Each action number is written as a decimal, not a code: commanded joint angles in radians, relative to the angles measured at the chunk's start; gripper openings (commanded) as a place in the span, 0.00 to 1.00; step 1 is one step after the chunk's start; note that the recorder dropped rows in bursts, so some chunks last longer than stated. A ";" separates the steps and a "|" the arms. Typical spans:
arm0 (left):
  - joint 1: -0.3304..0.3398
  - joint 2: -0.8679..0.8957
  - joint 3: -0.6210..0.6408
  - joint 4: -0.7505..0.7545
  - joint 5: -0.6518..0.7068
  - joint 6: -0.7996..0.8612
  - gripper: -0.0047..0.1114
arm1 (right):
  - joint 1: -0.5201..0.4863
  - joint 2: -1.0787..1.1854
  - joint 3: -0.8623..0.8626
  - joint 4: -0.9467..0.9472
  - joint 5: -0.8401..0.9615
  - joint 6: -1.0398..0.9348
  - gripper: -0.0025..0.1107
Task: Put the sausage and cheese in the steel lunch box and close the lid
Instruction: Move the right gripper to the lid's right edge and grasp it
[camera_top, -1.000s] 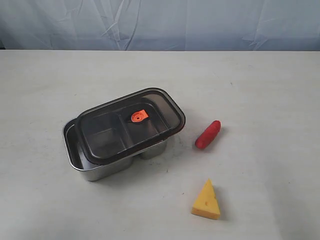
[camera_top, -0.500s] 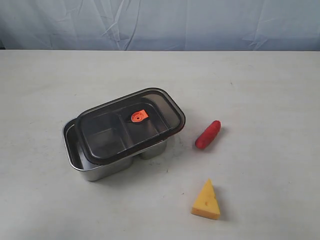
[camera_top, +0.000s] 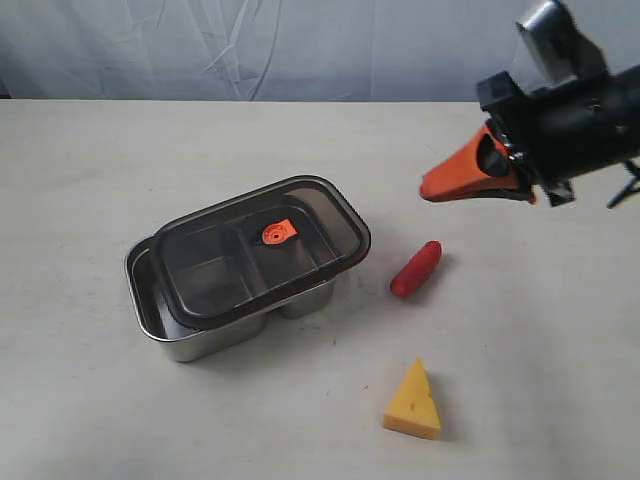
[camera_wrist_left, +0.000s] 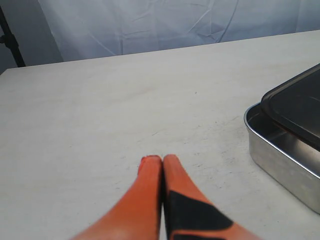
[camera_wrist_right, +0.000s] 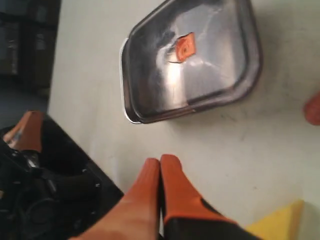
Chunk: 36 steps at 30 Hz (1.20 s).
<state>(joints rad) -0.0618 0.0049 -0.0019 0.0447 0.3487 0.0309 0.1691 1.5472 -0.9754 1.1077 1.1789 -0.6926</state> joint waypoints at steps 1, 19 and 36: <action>0.000 -0.005 0.002 0.002 -0.010 0.000 0.04 | 0.001 0.291 -0.134 0.099 0.042 -0.072 0.01; 0.000 -0.005 0.002 0.002 -0.010 0.000 0.04 | 0.049 0.500 -0.201 0.081 -0.160 -0.124 0.56; 0.000 -0.005 0.002 0.002 -0.010 0.000 0.04 | 0.184 0.579 -0.207 0.229 -0.240 -0.154 0.46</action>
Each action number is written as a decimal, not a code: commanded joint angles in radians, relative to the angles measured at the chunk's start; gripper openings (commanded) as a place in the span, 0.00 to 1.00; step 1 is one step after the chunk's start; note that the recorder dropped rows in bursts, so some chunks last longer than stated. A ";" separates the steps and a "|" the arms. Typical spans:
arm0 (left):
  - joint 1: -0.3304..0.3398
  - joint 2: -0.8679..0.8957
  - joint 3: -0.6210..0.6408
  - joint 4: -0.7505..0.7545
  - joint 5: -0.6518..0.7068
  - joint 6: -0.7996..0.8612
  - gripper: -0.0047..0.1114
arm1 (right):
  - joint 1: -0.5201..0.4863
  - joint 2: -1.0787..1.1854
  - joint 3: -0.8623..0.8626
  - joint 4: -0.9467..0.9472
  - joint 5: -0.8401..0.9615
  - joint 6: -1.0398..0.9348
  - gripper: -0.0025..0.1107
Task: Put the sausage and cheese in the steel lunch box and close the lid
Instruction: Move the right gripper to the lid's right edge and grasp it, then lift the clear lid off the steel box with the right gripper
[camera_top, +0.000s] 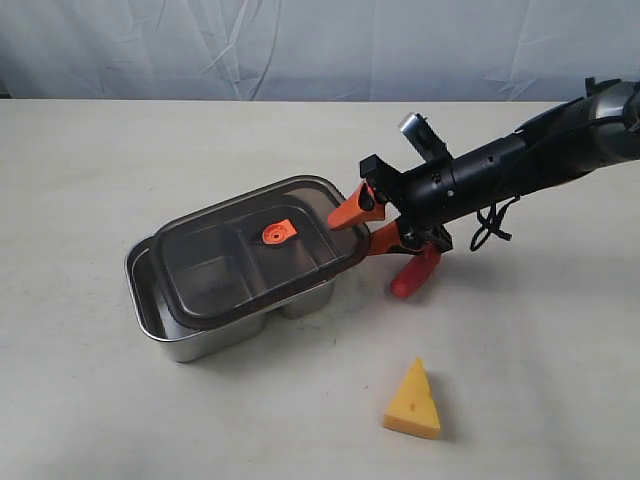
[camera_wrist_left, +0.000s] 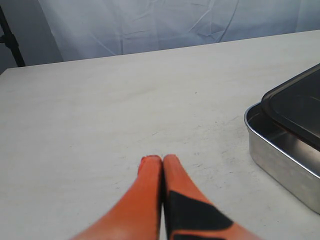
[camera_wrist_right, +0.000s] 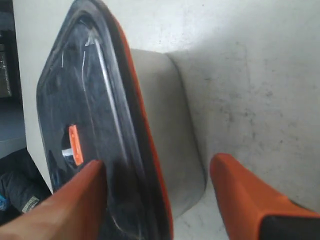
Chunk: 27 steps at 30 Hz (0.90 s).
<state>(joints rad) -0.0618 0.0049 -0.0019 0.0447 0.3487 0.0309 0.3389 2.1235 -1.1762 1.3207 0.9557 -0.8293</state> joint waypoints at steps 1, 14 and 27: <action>0.000 -0.005 0.002 0.002 -0.010 0.000 0.04 | 0.014 0.003 -0.006 0.011 -0.017 -0.017 0.39; 0.000 -0.005 0.002 0.002 -0.010 0.000 0.04 | 0.010 -0.014 -0.006 -0.038 0.071 -0.015 0.02; 0.000 -0.005 0.002 0.002 -0.010 0.000 0.04 | 0.010 -0.229 -0.006 -0.100 0.141 -0.015 0.01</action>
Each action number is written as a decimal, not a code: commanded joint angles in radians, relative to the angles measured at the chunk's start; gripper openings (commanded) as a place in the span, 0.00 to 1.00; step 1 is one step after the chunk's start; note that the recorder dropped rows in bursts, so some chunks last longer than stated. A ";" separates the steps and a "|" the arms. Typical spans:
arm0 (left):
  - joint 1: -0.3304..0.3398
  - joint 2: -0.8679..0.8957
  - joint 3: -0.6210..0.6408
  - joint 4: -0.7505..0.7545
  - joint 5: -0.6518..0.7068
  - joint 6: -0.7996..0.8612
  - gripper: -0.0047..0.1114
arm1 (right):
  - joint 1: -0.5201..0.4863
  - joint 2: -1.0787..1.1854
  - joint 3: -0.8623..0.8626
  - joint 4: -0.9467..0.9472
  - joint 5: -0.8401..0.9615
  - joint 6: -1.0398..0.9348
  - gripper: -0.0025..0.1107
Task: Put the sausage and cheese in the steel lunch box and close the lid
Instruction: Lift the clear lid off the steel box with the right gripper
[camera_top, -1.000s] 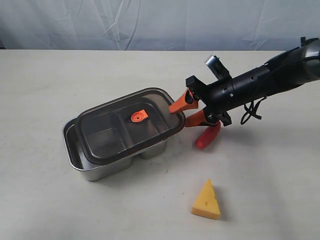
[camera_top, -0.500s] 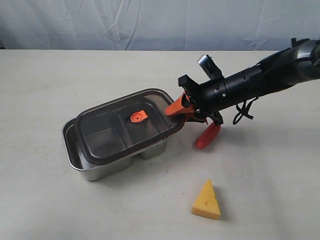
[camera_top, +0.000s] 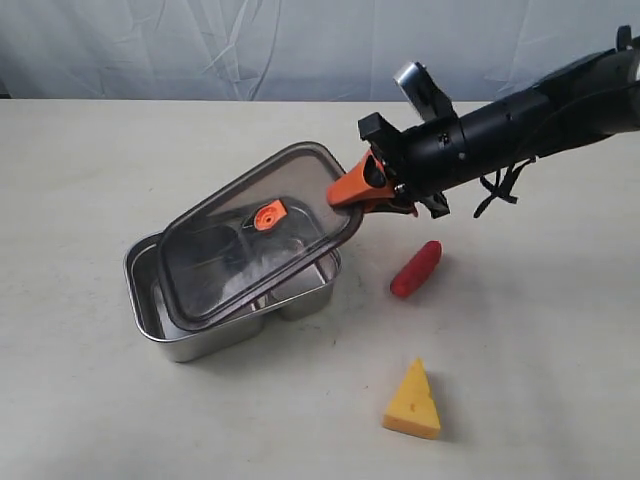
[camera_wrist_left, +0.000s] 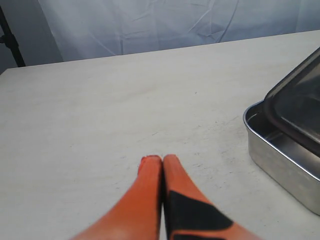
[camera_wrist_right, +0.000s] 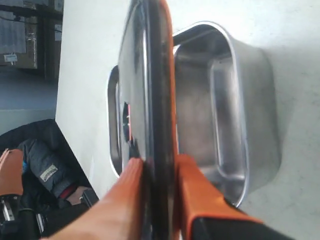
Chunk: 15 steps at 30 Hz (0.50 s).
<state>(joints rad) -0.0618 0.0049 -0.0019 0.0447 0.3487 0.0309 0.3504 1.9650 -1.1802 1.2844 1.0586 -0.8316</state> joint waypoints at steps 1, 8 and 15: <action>0.000 -0.005 0.002 0.002 -0.010 0.000 0.04 | -0.001 -0.091 -0.002 -0.076 0.047 -0.013 0.01; 0.000 -0.005 0.002 0.002 -0.010 0.000 0.04 | -0.001 -0.242 -0.002 -0.137 0.074 -0.013 0.01; 0.000 -0.005 0.002 0.002 -0.011 0.000 0.04 | -0.001 -0.495 -0.002 -0.438 -0.027 0.087 0.01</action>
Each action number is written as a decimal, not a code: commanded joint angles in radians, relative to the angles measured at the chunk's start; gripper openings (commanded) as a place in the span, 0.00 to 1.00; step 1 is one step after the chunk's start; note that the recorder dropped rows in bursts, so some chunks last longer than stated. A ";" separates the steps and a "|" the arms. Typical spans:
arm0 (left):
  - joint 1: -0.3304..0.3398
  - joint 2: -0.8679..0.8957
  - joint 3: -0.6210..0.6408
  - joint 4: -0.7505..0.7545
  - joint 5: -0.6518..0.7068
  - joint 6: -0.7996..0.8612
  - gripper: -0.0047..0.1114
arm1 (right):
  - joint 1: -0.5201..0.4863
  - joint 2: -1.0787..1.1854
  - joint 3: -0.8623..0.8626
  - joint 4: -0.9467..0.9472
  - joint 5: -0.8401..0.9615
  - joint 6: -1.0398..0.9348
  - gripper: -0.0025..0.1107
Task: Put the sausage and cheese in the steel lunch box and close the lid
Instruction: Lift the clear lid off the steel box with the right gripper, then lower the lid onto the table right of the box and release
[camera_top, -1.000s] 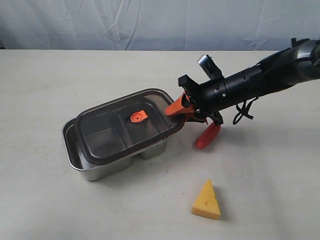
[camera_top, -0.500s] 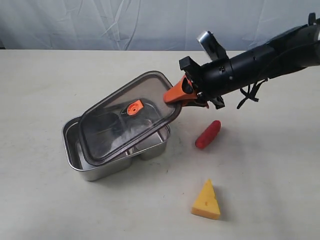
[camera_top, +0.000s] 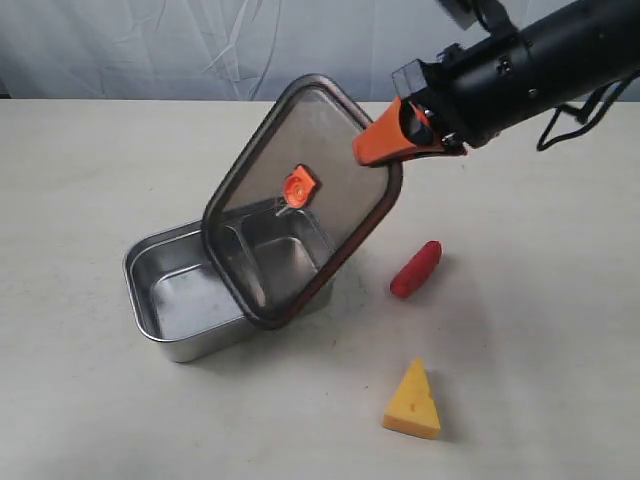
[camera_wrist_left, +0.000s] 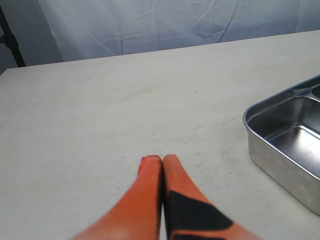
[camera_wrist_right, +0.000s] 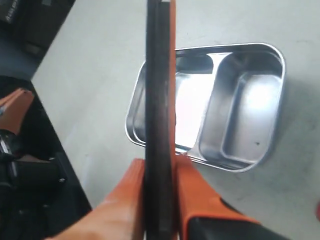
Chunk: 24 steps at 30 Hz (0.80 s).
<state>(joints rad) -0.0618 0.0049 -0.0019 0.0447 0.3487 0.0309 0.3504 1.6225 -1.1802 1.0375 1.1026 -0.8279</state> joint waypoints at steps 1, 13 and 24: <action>0.000 -0.005 0.002 0.002 -0.011 0.000 0.04 | -0.001 -0.201 -0.002 -0.279 -0.098 0.140 0.01; 0.000 -0.005 0.002 0.002 -0.011 0.000 0.04 | 0.001 -0.546 0.116 -1.258 -0.113 0.604 0.01; 0.000 -0.005 0.002 0.002 -0.011 0.000 0.04 | 0.190 -0.485 0.523 -1.326 -0.293 0.488 0.01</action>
<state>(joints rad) -0.0618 0.0049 -0.0019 0.0447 0.3487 0.0309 0.4991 1.1116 -0.7223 -0.2520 0.8253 -0.3358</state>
